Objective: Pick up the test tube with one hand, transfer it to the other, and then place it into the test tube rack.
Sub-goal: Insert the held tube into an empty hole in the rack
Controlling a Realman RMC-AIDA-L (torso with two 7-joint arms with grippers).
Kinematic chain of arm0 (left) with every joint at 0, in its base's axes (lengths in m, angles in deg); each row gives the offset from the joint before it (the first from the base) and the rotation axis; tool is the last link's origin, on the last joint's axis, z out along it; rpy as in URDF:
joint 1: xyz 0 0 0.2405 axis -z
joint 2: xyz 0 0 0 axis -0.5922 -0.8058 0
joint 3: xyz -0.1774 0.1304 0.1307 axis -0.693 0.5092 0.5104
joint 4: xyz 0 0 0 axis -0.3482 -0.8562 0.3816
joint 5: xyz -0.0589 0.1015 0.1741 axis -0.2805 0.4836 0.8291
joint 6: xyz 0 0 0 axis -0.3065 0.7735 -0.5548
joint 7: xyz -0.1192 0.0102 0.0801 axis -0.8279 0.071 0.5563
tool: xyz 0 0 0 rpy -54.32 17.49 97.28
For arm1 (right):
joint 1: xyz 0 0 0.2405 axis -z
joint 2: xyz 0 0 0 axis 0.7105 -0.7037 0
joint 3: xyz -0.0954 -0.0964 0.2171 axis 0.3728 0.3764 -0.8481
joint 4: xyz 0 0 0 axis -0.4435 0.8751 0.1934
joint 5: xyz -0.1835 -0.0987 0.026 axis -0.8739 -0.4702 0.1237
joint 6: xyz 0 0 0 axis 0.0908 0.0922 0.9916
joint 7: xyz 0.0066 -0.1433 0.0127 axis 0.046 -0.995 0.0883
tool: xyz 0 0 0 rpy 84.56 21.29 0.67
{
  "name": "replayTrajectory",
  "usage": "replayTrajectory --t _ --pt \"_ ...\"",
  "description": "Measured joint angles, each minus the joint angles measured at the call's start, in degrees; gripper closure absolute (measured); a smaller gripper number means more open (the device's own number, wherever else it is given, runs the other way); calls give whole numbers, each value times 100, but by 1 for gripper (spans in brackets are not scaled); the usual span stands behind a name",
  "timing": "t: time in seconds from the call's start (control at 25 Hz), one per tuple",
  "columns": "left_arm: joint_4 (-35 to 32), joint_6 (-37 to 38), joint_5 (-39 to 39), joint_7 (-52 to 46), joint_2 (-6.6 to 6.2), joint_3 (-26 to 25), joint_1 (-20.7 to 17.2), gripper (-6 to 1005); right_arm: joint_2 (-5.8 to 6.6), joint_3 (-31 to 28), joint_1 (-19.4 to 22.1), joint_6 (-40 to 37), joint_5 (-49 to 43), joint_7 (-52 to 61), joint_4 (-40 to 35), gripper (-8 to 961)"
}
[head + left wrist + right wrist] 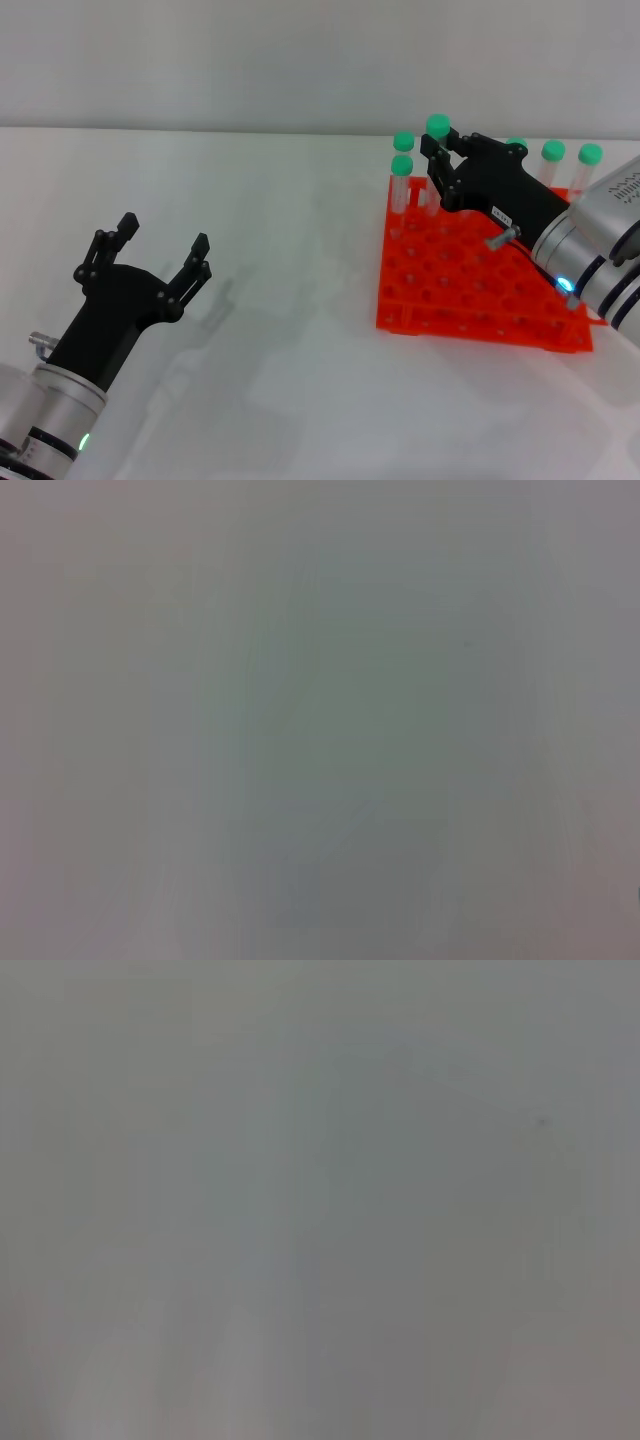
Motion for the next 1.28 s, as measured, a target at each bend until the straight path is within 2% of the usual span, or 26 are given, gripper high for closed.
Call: replayTrajectory --t 0.64,1.28 --pt "0 -1 7 -55 0 6 -19 119 0 -15 -83 -294 25 -60 -5 763" --pt "0 -1 35 -55 0 6 13 120 0 -107 167 -312 23 -60 21 763"
